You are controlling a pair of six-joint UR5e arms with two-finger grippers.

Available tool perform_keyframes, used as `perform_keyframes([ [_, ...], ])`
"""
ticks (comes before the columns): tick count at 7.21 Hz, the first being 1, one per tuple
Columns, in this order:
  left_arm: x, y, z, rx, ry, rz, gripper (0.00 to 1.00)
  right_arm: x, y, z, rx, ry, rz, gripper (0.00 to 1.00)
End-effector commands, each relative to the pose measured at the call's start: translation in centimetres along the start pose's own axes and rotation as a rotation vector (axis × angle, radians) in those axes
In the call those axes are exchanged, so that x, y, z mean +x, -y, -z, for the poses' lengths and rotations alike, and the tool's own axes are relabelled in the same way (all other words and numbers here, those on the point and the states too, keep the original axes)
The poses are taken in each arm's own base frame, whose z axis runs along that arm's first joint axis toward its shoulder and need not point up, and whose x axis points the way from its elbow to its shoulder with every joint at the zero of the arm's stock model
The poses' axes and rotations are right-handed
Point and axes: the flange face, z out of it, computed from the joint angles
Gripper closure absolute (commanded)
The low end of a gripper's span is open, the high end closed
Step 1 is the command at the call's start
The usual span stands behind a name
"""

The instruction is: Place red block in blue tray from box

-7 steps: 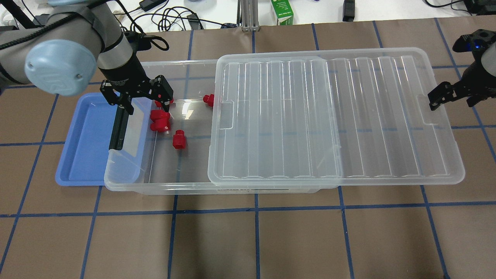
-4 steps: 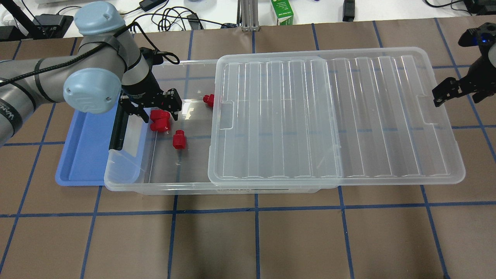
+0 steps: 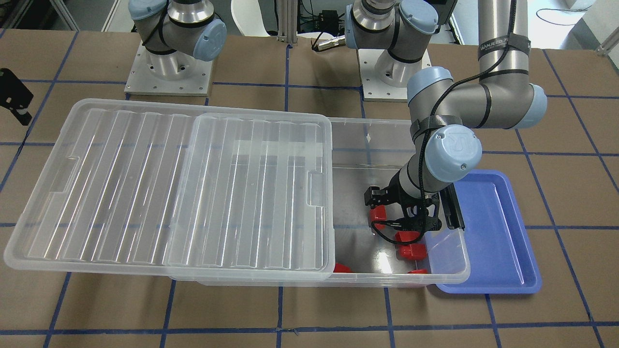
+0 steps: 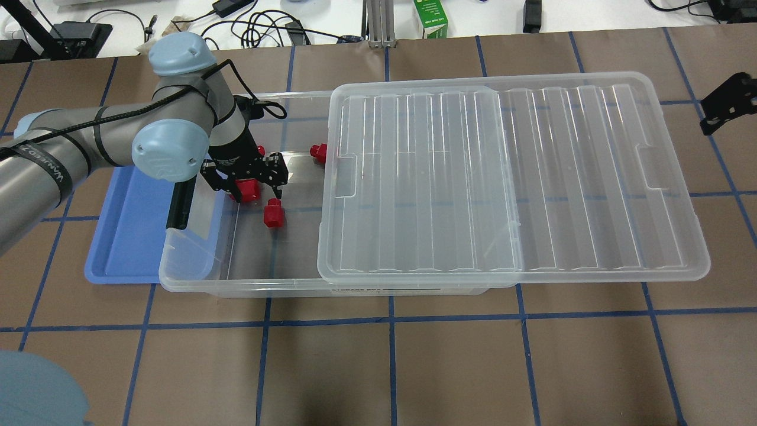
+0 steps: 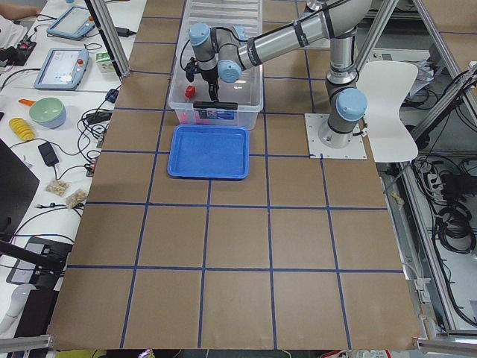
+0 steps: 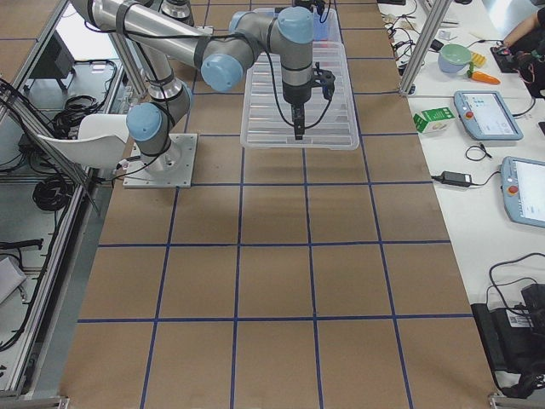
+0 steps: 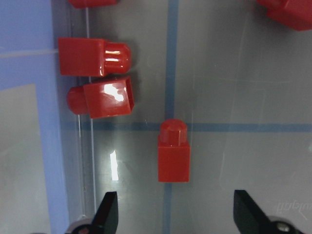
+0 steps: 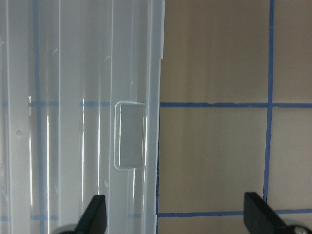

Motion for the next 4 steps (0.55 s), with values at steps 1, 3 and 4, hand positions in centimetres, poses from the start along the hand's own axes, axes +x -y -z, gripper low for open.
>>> perform_keyframes([
  [1,-0.1,0.6,-2.7,-0.046,0.000,0.000,0.18,-1.0,-1.8,3.9,-0.014,0.010,-0.007,0.00],
  [3,-0.1,1.6,-5.0,-0.059,-0.002,0.001,0.18,-3.0,-1.3,3.4,0.003,0.061,-0.052,0.00],
  [4,-0.1,1.6,-5.7,-0.071,0.000,0.003,0.18,-7.3,-0.6,3.5,0.013,0.084,-0.033,0.00],
])
